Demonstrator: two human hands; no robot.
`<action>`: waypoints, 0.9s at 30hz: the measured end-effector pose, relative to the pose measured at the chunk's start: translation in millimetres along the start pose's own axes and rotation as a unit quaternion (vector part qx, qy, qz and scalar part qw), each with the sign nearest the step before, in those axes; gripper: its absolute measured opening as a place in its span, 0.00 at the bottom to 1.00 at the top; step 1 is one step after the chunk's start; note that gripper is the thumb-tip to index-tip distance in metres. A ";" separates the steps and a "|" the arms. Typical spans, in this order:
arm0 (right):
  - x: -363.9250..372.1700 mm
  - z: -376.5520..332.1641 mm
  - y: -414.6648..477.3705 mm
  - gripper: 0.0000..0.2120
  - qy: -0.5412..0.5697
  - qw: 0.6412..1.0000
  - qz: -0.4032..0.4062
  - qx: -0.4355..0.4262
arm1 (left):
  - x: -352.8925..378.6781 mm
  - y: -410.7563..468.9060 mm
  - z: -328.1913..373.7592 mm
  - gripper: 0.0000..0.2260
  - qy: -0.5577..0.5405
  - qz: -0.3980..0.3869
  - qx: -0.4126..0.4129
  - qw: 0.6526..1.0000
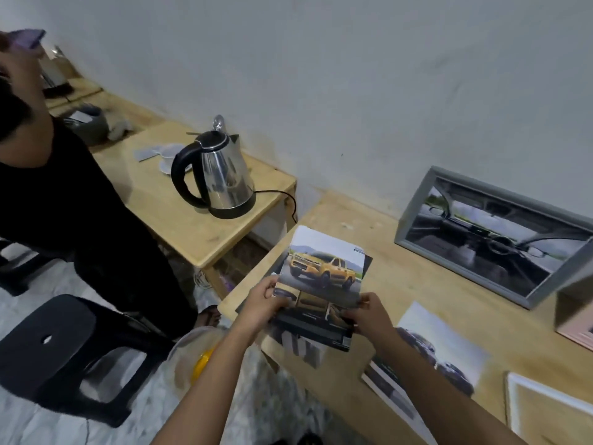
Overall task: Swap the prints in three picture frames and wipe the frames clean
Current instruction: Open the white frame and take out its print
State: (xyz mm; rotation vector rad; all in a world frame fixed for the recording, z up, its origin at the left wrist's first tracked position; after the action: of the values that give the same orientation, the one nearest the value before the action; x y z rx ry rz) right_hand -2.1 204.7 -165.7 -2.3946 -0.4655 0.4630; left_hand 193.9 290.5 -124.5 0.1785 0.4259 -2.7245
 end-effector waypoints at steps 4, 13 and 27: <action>18.4 -7.7 15.3 0.09 0.014 1.000 0.008 0.006 | -10.7 24.8 0.8 0.19 -0.052 -0.060 -0.002 0.997; 50.0 -71.4 17.9 0.30 0.186 0.977 -0.101 0.002 | 18.2 26.9 48.5 0.28 0.335 -0.096 0.210 0.914; 20.1 -26.2 49.3 0.09 0.184 0.978 0.034 0.089 | 40.9 30.8 -52.4 0.26 0.368 -0.251 0.100 0.890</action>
State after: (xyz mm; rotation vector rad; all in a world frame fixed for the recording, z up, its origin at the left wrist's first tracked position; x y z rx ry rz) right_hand 37.3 163.7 -183.0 -2.2571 -0.1677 0.0778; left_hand 171.4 265.8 -189.7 1.3589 0.4256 -3.1071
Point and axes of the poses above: each hand's wrist, its own y-axis towards the middle knuckle, its own x-axis out of the palm, z = x × y, the point moved 5 cm from there along y, towards the middle knuckle, and after that the axes turned 10 degrees about x, right-handed, at the moved point
